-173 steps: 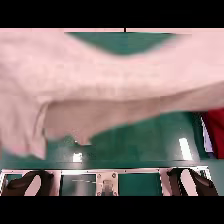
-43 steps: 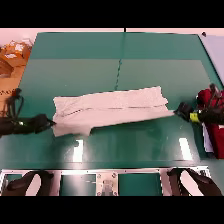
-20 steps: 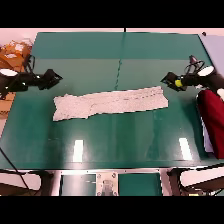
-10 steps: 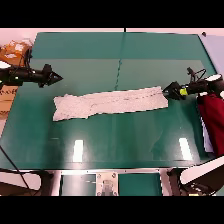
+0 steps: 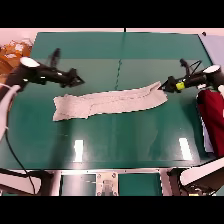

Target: Fold the shirts.

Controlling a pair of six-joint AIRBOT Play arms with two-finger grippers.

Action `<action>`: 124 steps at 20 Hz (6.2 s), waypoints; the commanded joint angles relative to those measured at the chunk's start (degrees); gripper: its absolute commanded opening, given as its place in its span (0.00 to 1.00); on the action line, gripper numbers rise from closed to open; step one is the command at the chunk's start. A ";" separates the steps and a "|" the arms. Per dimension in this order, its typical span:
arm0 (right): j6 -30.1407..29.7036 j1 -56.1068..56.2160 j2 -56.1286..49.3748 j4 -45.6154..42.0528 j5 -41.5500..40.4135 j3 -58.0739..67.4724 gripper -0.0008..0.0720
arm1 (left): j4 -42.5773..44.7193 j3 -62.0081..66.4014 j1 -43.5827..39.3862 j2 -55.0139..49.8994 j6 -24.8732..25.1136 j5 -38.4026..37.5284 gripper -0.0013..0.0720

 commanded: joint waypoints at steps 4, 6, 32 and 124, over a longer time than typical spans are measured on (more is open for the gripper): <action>3.15 2.58 18.14 0.81 11.61 2.82 0.03 | 0.37 0.07 -23.69 -7.61 -0.52 17.70 0.05; 3.52 2.69 22.29 0.85 11.67 3.02 0.03 | -3.74 0.09 -28.79 -10.91 -0.50 22.53 0.05; 13.66 61.83 7.23 8.37 -51.47 -5.77 0.03 | 62.49 38.27 2.05 -5.25 -15.17 -36.79 0.05; 27.45 30.05 46.80 -23.45 -15.96 -39.43 0.03 | 37.07 -19.63 -7.39 29.22 -19.85 -14.27 0.05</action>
